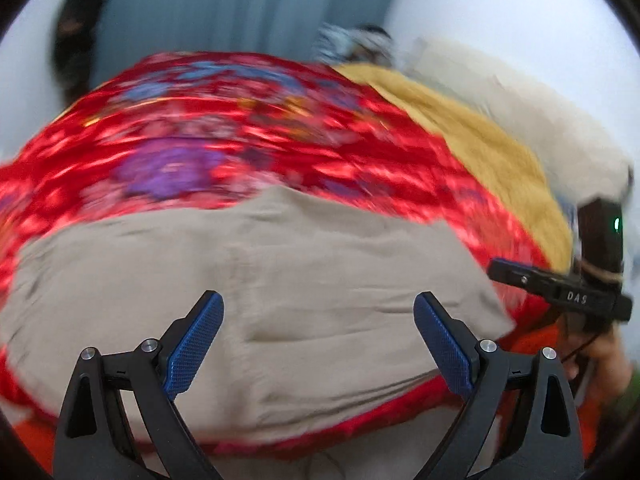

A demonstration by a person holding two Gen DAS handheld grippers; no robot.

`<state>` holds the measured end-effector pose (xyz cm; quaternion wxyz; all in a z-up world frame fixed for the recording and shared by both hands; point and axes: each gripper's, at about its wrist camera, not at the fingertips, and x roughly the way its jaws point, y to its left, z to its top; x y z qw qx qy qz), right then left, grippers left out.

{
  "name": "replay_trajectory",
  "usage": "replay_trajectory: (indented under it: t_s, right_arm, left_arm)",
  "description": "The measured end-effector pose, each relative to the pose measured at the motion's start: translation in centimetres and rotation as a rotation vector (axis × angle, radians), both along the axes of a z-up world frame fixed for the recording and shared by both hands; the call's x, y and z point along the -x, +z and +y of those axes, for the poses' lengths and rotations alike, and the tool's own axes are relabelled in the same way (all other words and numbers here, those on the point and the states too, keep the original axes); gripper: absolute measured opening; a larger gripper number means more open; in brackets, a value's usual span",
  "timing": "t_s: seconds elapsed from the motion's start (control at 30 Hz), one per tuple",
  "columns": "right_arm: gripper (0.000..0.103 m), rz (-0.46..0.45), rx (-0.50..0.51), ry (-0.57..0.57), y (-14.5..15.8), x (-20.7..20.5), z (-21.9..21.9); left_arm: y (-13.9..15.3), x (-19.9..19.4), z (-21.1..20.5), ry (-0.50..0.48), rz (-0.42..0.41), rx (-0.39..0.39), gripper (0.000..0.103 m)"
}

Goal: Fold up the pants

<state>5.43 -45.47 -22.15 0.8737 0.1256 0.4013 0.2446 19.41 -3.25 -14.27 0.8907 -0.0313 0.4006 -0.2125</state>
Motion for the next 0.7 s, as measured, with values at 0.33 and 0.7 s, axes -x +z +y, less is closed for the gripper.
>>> replay_trajectory:
  t_s: [0.33, 0.7]
  right_arm:
    - [0.05, 0.083, 0.063, -0.021, -2.8, 0.2, -0.8]
    - [0.052, 0.178, 0.131, 0.006, -6.8, -6.6, 0.3]
  left_arm:
    - [-8.1, -2.0, -3.9, -0.062, 0.118, -0.176, 0.097]
    - [-8.8, -1.9, -4.3, -0.065, 0.097, -0.184, 0.102]
